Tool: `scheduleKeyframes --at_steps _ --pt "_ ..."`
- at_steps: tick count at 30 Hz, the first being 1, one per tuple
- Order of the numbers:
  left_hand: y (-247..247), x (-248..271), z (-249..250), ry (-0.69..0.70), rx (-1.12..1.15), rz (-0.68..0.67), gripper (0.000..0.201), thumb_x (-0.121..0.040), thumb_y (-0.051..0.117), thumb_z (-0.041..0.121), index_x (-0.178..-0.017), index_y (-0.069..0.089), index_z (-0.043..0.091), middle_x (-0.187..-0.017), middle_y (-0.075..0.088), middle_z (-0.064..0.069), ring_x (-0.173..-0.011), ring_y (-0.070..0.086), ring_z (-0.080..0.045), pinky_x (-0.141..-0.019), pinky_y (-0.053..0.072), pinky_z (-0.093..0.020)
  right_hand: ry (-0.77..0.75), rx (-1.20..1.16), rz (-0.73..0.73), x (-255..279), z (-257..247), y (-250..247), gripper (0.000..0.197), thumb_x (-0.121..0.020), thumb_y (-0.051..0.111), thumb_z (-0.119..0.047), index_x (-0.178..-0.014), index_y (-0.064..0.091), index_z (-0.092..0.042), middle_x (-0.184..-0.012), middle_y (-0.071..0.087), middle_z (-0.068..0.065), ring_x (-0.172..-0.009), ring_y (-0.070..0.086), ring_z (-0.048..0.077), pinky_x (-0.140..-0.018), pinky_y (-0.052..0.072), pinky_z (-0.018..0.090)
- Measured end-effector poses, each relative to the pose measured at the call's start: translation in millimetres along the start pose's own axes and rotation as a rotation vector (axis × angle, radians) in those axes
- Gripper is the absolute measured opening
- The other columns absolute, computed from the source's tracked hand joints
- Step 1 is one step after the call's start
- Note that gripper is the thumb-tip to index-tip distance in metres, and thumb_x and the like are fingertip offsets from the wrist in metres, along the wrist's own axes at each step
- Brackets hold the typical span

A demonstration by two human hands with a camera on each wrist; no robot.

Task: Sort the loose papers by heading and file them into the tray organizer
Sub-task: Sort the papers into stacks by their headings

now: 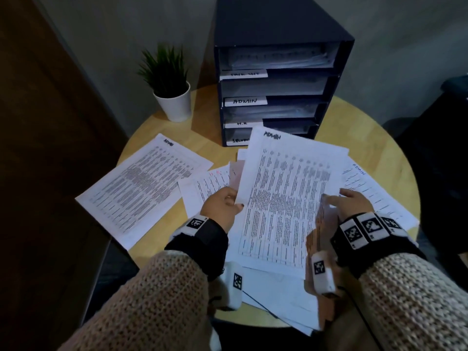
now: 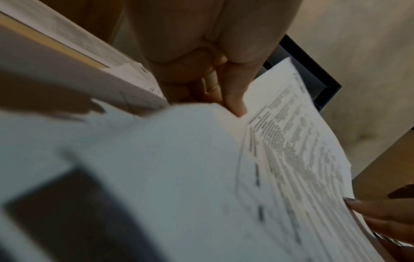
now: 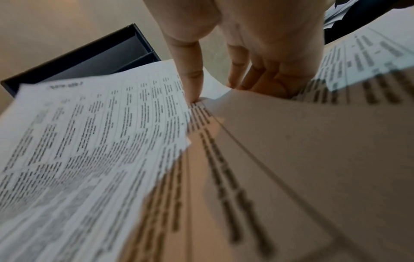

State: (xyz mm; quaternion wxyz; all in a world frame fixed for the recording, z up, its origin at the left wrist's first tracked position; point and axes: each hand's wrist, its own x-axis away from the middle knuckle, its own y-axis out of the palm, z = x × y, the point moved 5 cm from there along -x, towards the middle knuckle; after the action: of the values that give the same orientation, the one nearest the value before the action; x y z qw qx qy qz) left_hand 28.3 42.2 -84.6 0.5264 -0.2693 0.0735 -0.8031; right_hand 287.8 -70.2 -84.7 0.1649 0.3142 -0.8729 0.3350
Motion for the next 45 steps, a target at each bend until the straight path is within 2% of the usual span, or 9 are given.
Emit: scheduleKeyframes --at_steps 4,9,16,21,23,31,38,42,45 --pt "-4 0 4 0.064 0.014 0.061 0.008 -0.091 0.059 0.015 -0.090 0.065 0.020 -0.085 0.061 0.000 -0.083 0.057 -0.018 -0.083 0.044 -0.023 -0.034 0.423 -0.011 0 -7 -3 0.030 -0.096 0.046 -0.025 -0.121 0.053 -0.010 -0.120 0.056 0.015 -0.103 0.058 0.027 -0.063 0.037 0.024" --pt "-16 -6 -6 -0.020 -0.145 0.138 0.022 -0.094 0.053 0.021 -0.112 0.065 0.023 -0.122 0.062 0.000 -0.111 0.059 -0.020 -0.099 0.046 -0.033 -0.128 0.987 -0.059 9 -17 -4 0.038 -0.101 0.033 -0.020 -0.135 0.040 -0.003 -0.137 0.047 0.014 -0.128 0.044 0.024 -0.099 0.040 0.030" --pt "-19 -8 -4 0.037 -0.216 0.175 0.021 -0.085 0.068 0.029 -0.104 0.061 0.029 -0.083 0.051 0.003 -0.090 0.062 -0.024 -0.088 0.051 -0.039 -0.264 1.279 -0.164 17 -19 1 0.039 -0.097 0.043 -0.027 -0.129 0.049 -0.006 -0.127 0.057 0.009 -0.117 0.056 0.023 -0.092 0.046 0.028" --pt "-20 -12 -7 0.000 -0.220 0.171 0.017 -0.087 0.066 0.015 -0.103 0.060 0.018 -0.080 0.054 0.001 -0.079 0.054 -0.022 -0.078 0.046 -0.031 -0.277 1.321 -0.170 12 -19 5 0.042 -0.096 0.046 -0.025 -0.133 0.043 -0.007 -0.114 0.058 0.005 -0.120 0.054 0.023 -0.093 0.045 0.028" --pt "-20 -13 -8 -0.014 -0.233 0.168 0.014 -0.089 0.062 0.012 -0.102 0.060 0.015 -0.088 0.058 -0.004 -0.077 0.052 -0.021 -0.075 0.045 -0.030 -0.277 1.330 -0.149 11 -18 5 0.044 -0.098 0.042 -0.025 -0.138 0.037 -0.007 -0.133 0.049 0.009 -0.126 0.048 0.024 -0.098 0.043 0.031" --pt "-24 -15 -10 -0.081 -0.347 0.154 0.028 -0.099 0.042 0.008 -0.125 0.050 0.012 -0.128 0.055 -0.012 -0.107 0.057 -0.030 -0.087 0.046 -0.036 -0.227 1.048 -0.079 13 -19 2 0.045 -0.101 0.035 -0.028 -0.141 0.033 -0.008 -0.146 0.037 0.012 -0.131 0.042 0.026 -0.102 0.041 0.032" --pt "-36 -15 -3 0.003 -0.103 0.318 0.018 -0.097 0.034 0.003 -0.102 0.045 0.016 -0.098 0.052 -0.010 -0.063 0.038 -0.020 -0.055 0.028 -0.028 -0.042 0.374 -0.003 25 -22 -4 0.039 -0.102 0.032 -0.018 -0.134 0.041 0.002 -0.137 0.046 0.019 -0.126 0.046 0.029 -0.100 0.036 0.029" --pt "-30 -14 6 0.118 0.097 0.211 0.026 -0.095 0.035 -0.005 -0.101 0.049 0.016 -0.104 0.053 -0.011 -0.085 0.046 -0.024 -0.057 0.036 -0.015 -0.043 0.085 0.039 17 -18 -6 0.034 -0.098 0.046 -0.015 -0.130 0.052 -0.006 -0.127 0.058 0.012 -0.118 0.054 0.028 -0.087 0.040 0.024" --pt "-20 -8 8 0.104 0.128 0.037 0.030 -0.095 0.036 -0.009 -0.106 0.052 0.013 -0.107 0.056 -0.012 -0.082 0.052 -0.018 -0.057 0.042 -0.007 -0.081 0.117 0.024 11 -16 -4 0.030 -0.096 0.047 -0.018 -0.120 0.060 -0.006 -0.115 0.063 0.010 -0.112 0.057 0.029 -0.082 0.038 0.027"
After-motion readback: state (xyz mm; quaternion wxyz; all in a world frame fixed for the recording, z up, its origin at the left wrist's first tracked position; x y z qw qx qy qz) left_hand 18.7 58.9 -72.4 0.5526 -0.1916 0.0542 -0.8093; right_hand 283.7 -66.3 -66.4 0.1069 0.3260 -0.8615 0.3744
